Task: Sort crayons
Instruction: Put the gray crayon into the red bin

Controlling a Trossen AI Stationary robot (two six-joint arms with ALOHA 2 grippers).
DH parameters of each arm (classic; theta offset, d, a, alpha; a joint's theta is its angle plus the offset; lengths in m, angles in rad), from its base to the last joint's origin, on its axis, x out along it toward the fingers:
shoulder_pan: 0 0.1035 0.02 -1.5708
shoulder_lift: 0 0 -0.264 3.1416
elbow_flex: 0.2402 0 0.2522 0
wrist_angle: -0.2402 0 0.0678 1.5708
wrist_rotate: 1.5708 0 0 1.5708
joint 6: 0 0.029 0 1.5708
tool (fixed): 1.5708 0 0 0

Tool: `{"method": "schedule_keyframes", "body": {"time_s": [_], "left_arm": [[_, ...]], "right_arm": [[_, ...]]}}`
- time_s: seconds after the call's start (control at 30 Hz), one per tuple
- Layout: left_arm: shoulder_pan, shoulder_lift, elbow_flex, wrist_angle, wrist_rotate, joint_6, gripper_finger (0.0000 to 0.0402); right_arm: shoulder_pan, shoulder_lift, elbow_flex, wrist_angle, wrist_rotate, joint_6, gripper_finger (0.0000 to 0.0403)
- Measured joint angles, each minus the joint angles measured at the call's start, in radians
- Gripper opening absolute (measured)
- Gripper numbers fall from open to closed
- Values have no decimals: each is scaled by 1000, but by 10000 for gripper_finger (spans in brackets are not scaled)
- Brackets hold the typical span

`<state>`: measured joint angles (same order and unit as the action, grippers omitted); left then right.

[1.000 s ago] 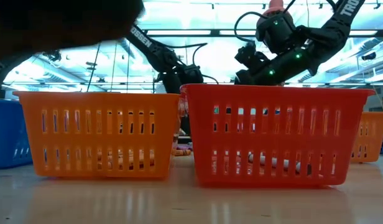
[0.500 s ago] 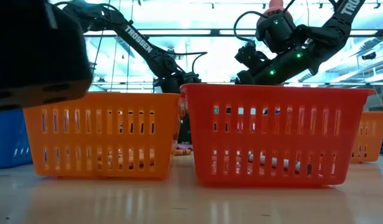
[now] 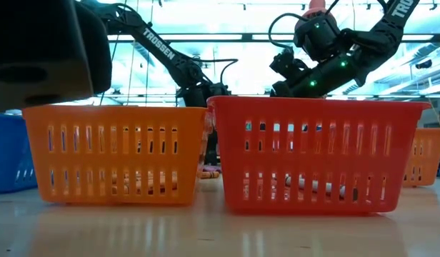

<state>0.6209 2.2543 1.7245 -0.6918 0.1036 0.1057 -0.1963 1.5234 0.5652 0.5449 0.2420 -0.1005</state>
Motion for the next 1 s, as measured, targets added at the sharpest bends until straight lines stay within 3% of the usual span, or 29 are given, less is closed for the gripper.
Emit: {"method": "schedule_keyframes", "body": {"time_s": [0.43, 0.77, 1.0], "left_arm": [[-1, -16, -2, -22, -1, 14, 8], [-76, -20, -6, -97, 53, 146, 60], [-157, -23, -6, -135, 43, 110, 70]], "right_arm": [[0, -5, 0, -27, 9, 0, 110], [0, -23, 0, -45, 27, 0, 110], [0, -23, 0, -49, 27, 0, 110]]}}
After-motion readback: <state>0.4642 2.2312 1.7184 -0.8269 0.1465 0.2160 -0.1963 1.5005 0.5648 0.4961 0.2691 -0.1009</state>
